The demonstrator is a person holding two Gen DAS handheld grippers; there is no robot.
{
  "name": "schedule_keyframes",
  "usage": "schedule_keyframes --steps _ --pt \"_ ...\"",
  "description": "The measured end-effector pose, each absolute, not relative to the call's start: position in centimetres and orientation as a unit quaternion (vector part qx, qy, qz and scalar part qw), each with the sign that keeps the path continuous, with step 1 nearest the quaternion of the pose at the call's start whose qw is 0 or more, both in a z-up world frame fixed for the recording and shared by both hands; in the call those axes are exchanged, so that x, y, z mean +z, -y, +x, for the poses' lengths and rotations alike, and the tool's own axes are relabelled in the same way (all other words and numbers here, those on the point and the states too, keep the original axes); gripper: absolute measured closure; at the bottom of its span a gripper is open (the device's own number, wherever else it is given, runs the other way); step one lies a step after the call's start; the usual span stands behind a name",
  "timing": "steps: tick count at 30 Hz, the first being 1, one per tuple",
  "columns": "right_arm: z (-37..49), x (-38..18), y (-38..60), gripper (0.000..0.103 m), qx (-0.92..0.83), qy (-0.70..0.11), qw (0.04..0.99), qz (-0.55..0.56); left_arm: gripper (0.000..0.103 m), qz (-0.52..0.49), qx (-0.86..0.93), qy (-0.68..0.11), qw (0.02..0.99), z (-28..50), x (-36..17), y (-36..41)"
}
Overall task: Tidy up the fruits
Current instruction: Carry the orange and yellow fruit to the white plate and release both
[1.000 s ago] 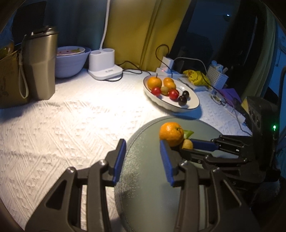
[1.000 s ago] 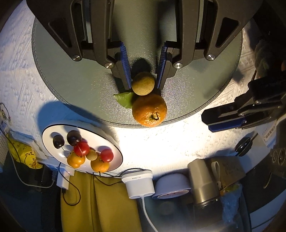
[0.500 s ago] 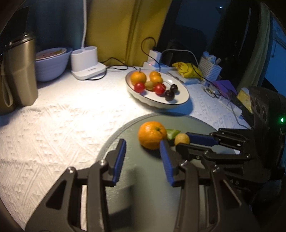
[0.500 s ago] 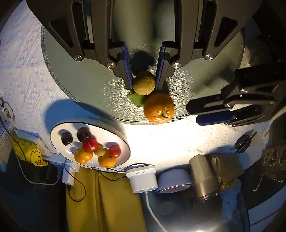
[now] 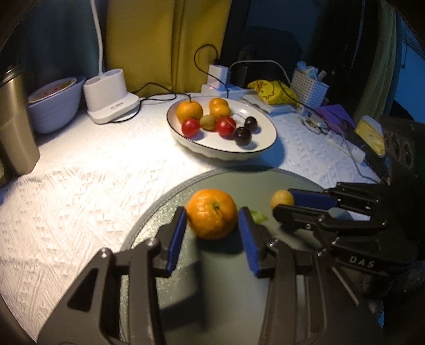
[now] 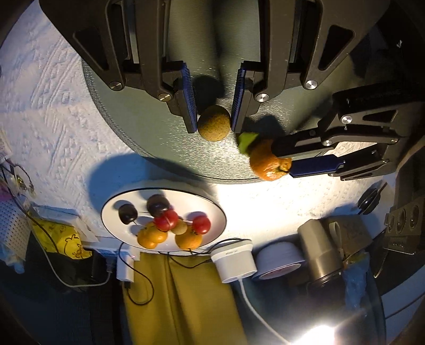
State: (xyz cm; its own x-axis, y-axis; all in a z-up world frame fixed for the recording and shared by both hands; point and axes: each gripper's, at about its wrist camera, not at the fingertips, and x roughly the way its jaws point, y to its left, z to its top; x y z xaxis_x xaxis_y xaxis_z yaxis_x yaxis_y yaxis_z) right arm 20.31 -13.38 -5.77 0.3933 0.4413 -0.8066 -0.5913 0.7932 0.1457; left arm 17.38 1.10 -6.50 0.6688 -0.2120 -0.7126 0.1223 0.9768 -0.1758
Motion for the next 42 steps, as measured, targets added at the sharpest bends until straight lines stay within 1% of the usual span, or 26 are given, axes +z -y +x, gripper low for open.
schedule_keyframes --steps 7,11,19,42 --pt "20.9 -5.7 14.1 0.075 0.308 -0.454 0.833 -0.076 0.056 -0.052 -0.092 -0.404 0.909 18.4 -7.0 -0.7" --pt "21.2 -5.6 14.3 0.075 0.307 -0.453 0.834 -0.074 0.056 -0.039 -0.088 -0.409 0.907 18.9 -7.3 -0.4" --pt "21.9 -5.1 14.7 0.075 0.304 -0.448 0.838 -0.072 0.057 -0.047 -0.097 -0.412 0.905 19.3 -7.1 -0.4" --pt "25.5 -3.6 16.1 0.075 0.293 -0.429 0.852 -0.06 0.057 -0.044 -0.106 -0.379 0.918 22.1 -3.9 0.2"
